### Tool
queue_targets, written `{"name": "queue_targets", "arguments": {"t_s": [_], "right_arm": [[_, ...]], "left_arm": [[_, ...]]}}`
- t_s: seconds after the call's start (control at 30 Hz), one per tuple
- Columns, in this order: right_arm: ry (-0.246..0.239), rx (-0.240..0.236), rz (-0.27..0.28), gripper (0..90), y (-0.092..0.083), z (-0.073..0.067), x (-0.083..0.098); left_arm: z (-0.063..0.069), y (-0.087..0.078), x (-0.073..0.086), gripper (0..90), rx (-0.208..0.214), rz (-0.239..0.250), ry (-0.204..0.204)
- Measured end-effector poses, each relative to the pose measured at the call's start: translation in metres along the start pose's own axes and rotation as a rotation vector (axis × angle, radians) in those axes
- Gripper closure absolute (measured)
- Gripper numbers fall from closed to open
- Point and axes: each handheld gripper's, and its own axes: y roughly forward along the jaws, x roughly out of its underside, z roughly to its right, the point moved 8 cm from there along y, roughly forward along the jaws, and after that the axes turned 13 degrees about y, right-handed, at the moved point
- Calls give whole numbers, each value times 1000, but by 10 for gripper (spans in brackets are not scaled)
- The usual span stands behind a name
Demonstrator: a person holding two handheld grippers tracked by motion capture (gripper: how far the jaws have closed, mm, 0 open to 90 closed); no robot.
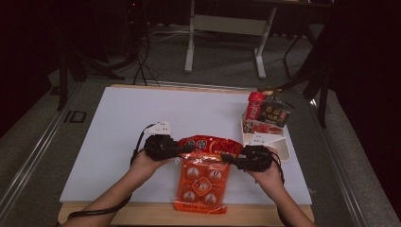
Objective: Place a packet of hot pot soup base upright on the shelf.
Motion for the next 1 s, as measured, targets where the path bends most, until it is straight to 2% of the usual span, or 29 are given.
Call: {"name": "queue_targets", "arguments": {"t_s": [0.03,0.2,0.4,0.7,0.87,0.93,1.0], "right_arm": [[5,-17,-2,671,-1,0,1],[18,-126,-43,892,-7,-7,2],[-26,-123,-73,900,-14,-19,3],[-51,-151,-41,900,-32,-46,-4],[-56,-163,-13,900,-40,-55,-14],[-71,-152,-8,900,-42,-57,-19],[-78,-151,-2,900,-44,-58,-24]], "left_arm": [[1,0,-1,896,3,5,1],[5,-2,-4,896,19,5,5],[15,-9,-9,894,41,5,30],[38,-29,-24,889,102,46,79],[37,-32,-27,859,104,94,79],[35,-33,-28,817,98,109,88],[34,-34,-30,784,100,128,78]]}}
